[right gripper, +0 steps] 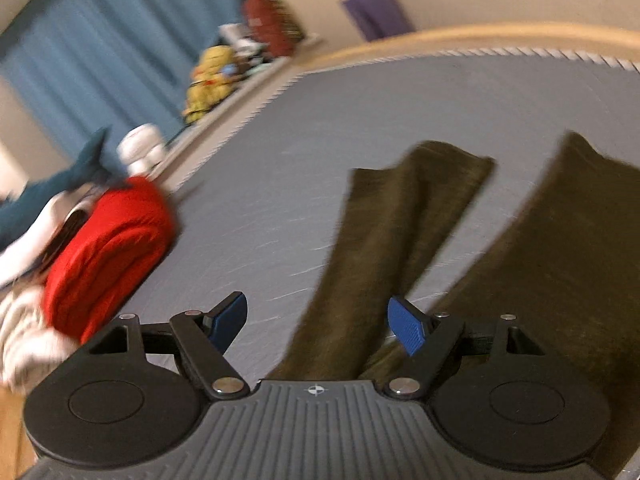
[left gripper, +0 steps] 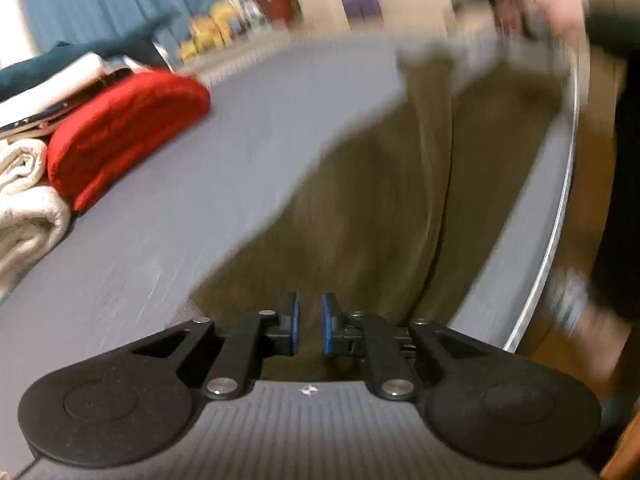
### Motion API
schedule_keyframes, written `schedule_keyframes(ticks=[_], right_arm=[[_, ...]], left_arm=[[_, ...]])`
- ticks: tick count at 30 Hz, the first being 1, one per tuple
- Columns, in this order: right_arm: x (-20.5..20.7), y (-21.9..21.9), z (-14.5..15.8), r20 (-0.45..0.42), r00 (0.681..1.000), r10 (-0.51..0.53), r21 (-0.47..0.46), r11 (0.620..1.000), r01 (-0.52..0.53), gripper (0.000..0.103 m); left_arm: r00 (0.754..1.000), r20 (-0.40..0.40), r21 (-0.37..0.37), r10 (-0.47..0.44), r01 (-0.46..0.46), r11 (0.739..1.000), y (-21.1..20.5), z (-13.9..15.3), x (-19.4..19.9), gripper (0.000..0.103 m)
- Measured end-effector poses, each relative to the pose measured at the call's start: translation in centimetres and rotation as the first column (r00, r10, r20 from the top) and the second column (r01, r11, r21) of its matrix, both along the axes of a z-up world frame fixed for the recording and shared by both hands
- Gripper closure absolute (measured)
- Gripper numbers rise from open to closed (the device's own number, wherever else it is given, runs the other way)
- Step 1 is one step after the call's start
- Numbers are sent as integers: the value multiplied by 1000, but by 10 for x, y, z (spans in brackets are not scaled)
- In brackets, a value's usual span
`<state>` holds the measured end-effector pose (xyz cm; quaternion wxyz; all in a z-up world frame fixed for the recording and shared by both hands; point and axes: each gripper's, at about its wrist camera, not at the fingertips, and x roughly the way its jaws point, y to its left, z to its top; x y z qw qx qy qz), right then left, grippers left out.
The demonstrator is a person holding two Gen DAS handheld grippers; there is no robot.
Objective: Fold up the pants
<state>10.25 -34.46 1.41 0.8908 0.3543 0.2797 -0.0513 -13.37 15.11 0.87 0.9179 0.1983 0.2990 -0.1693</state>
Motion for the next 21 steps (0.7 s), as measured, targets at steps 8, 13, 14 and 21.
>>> schedule_keyframes(ticks=[8,13,14,21], right_arm=[[25,-11,-26,-52,998,18,-31,999,-19,49],[48,11,-27,-50,991,123,-108,986,-127,64],[54,17,-27,-50,988,147,-127,980,-152,63],[95,54,-44,-120,963,242,-215,941,-263,47]], left_arm=[[988,-10,-31,-155,154,988,-60,9,54,89],[967,-192,2,-167,171,985,-63,-48,86,89],[961,-195,-14,-195,196,981,-65,-49,88,89],[932,-235,-135,-277,251,959,-80,-53,95,88]])
